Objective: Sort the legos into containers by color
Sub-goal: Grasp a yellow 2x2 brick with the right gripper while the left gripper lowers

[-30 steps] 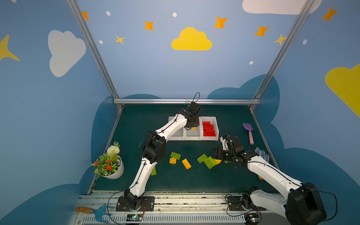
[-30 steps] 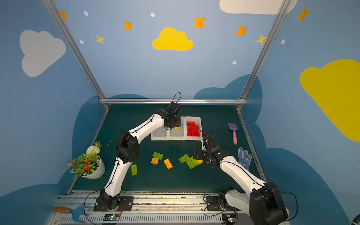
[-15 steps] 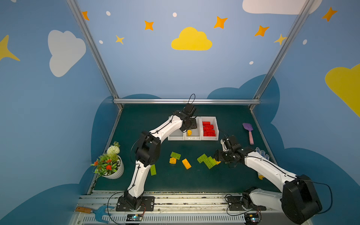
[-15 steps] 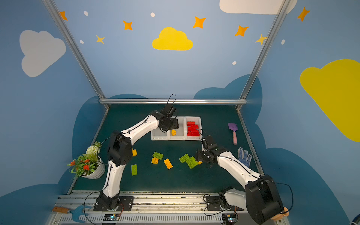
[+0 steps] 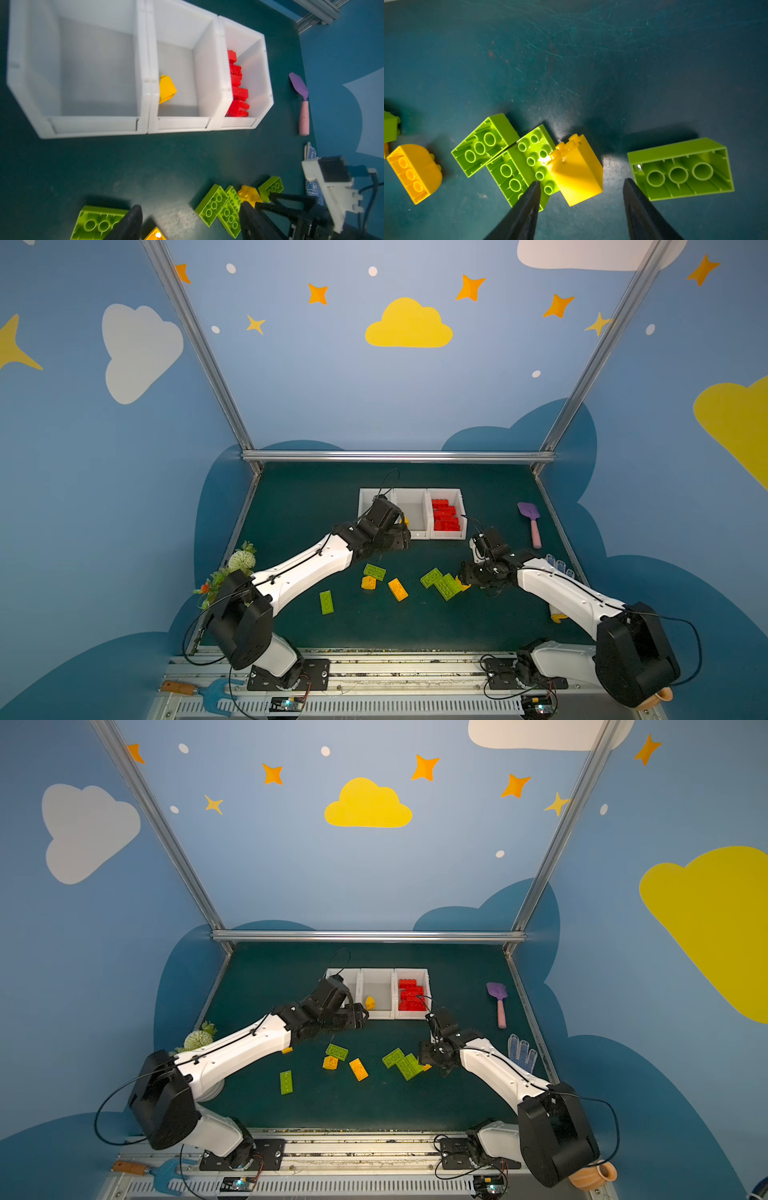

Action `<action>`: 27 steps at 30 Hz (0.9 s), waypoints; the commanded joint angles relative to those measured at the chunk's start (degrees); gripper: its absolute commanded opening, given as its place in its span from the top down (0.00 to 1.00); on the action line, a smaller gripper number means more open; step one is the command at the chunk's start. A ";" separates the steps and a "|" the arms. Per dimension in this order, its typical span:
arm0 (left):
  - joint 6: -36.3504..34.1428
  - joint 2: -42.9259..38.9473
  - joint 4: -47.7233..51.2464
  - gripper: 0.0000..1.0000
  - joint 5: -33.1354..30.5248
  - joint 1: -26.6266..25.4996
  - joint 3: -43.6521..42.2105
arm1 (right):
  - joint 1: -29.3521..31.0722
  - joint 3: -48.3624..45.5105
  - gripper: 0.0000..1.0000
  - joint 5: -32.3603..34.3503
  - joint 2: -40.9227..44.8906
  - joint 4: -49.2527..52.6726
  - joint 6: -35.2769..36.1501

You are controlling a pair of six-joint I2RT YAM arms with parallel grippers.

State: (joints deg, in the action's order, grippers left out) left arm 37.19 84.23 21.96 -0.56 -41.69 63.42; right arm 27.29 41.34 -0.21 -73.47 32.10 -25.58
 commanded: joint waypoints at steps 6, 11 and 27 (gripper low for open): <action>3.18 -14.93 0.10 0.22 -6.01 -1.02 -13.14 | 0.48 2.23 0.41 0.21 -5.21 0.43 1.61; 4.81 -21.91 1.93 0.20 -8.22 -1.00 -19.22 | 0.49 2.40 0.47 0.59 -7.30 0.08 1.45; 6.49 -26.29 1.96 0.19 -8.17 -0.96 -25.50 | 0.61 1.38 0.43 1.35 -6.55 1.04 0.71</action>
State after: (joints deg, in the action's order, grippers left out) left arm 43.31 58.33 23.42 -8.08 -42.61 38.54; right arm 27.62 43.18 0.25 -79.88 31.40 -24.69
